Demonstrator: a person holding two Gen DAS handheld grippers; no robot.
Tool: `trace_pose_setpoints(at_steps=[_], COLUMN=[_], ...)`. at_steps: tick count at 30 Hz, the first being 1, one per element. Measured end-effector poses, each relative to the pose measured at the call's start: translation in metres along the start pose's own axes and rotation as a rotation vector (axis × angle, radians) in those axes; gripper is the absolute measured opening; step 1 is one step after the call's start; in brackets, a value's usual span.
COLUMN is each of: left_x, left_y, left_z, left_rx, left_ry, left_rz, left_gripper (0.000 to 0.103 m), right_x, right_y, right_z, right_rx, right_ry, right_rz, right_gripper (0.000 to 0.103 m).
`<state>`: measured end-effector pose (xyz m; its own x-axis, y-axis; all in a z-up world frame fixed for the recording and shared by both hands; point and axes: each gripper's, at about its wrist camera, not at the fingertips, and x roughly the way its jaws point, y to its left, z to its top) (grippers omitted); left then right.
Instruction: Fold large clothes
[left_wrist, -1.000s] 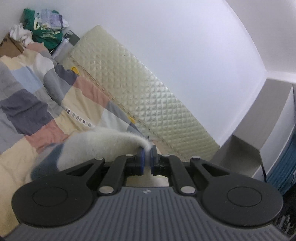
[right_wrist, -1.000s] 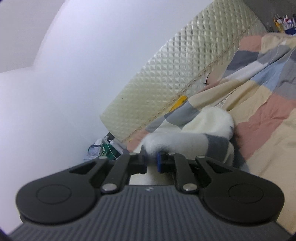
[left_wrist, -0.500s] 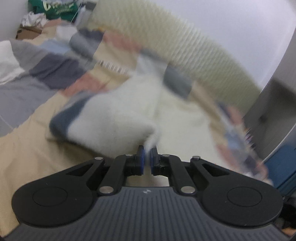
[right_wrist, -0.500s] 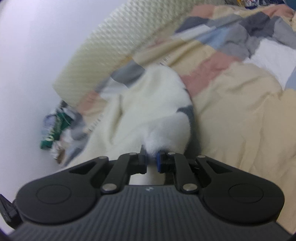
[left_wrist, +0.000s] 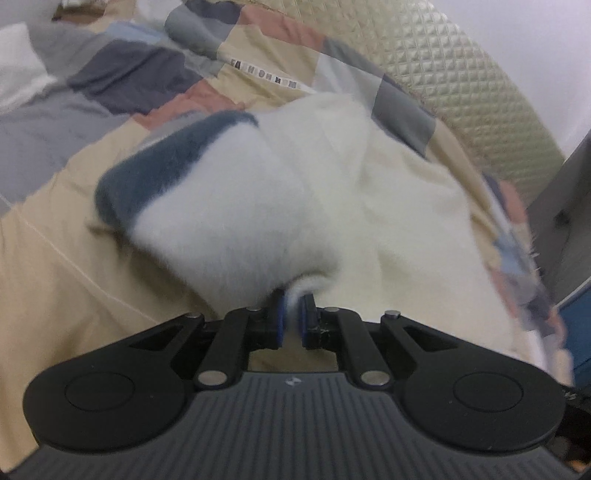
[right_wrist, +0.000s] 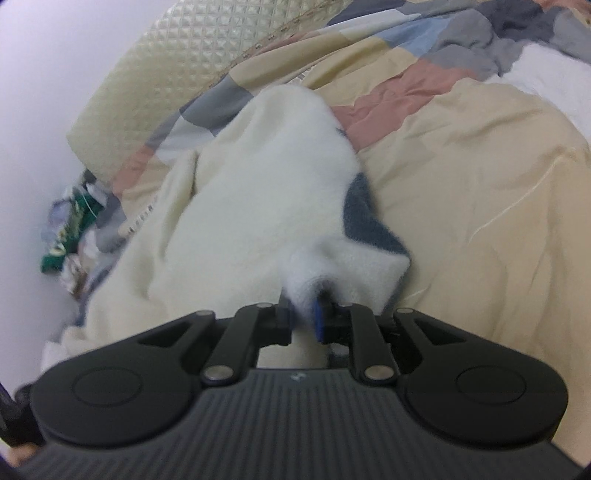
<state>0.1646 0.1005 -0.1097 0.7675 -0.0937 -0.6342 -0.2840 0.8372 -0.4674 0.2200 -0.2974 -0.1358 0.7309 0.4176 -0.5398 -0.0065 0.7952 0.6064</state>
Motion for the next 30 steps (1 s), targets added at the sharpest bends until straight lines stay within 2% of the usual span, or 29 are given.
trace_pose_setpoints(at_steps=[1, 2, 4, 6, 7, 13, 17, 20, 24, 30], left_x=[-0.004, -0.01, -0.022, -0.036, -0.04, -0.057, -0.043, -0.029, -0.015, -0.005], left_y=[0.0, -0.001, -0.005, -0.011, -0.015, -0.028, -0.028, -0.028, -0.028, -0.021], left_z=[0.0, -0.001, -0.004, -0.008, -0.01, -0.026, -0.038, -0.041, -0.044, -0.043], left_rx=[-0.011, -0.019, -0.021, 0.002, 0.014, 0.062, 0.045, 0.05, 0.041, -0.039], left_ry=[0.001, 0.001, -0.002, -0.004, -0.002, 0.031, 0.114, 0.151, 0.171, 0.166], left_rz=[-0.012, -0.023, -0.038, -0.053, -0.053, -0.047, -0.061, -0.037, -0.043, -0.041], left_gripper=[0.018, 0.034, 0.053, 0.056, 0.059, 0.065, 0.066, 0.067, 0.067, 0.067], right_x=[-0.004, -0.007, -0.016, -0.024, -0.028, -0.042, -0.036, -0.03, -0.022, -0.006], right_y=[-0.001, -0.001, 0.002, 0.008, 0.011, 0.023, 0.02, 0.023, 0.021, 0.008], right_z=[0.0, -0.001, -0.004, -0.01, -0.014, -0.035, -0.043, -0.044, -0.044, -0.049], right_rx=[0.021, 0.035, 0.054, 0.057, 0.05, 0.011, 0.048, 0.045, 0.05, 0.153], right_ry=[-0.001, -0.001, -0.001, -0.002, -0.001, -0.004, 0.027, 0.021, 0.029, 0.079], right_rz=[0.015, 0.029, 0.064, 0.089, 0.091, 0.041, 0.041, 0.036, 0.042, 0.069], right_gripper=[0.025, 0.031, 0.057, 0.073, 0.075, 0.077, 0.079, 0.081, 0.081, 0.081])
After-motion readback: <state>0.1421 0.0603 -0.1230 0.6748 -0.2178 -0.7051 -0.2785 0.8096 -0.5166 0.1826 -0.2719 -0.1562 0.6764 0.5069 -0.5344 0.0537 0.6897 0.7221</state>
